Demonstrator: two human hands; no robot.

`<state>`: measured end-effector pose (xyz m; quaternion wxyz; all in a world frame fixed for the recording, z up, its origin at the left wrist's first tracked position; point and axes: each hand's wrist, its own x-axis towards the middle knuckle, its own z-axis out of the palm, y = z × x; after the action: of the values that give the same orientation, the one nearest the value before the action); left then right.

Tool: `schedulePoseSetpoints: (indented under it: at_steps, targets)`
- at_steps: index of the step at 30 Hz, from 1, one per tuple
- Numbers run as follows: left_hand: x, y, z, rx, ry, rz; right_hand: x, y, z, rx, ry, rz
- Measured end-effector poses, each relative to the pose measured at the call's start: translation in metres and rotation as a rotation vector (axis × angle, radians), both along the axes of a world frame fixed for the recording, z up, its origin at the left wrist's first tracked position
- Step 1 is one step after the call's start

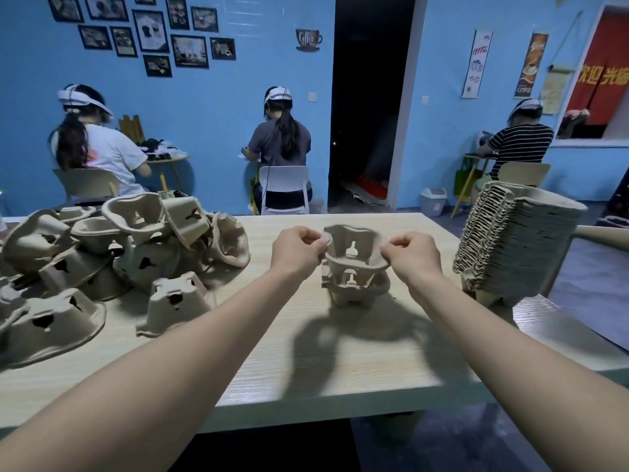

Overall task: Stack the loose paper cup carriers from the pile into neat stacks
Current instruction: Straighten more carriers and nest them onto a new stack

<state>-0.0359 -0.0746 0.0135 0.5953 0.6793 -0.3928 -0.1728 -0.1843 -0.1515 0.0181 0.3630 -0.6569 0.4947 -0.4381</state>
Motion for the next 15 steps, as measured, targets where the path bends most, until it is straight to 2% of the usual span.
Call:
schedulePoseSetpoints:
  at_steps: [4, 15]
  targets:
    - [0.0, -0.001, -0.012, 0.04, 0.025, 0.022, 0.0, -0.004, -0.012, -0.037, 0.063, 0.003]
    - [-0.002, 0.0, -0.033, 0.129, -0.109, 0.064, -0.003, -0.005, -0.031, -0.181, 0.351, 0.047]
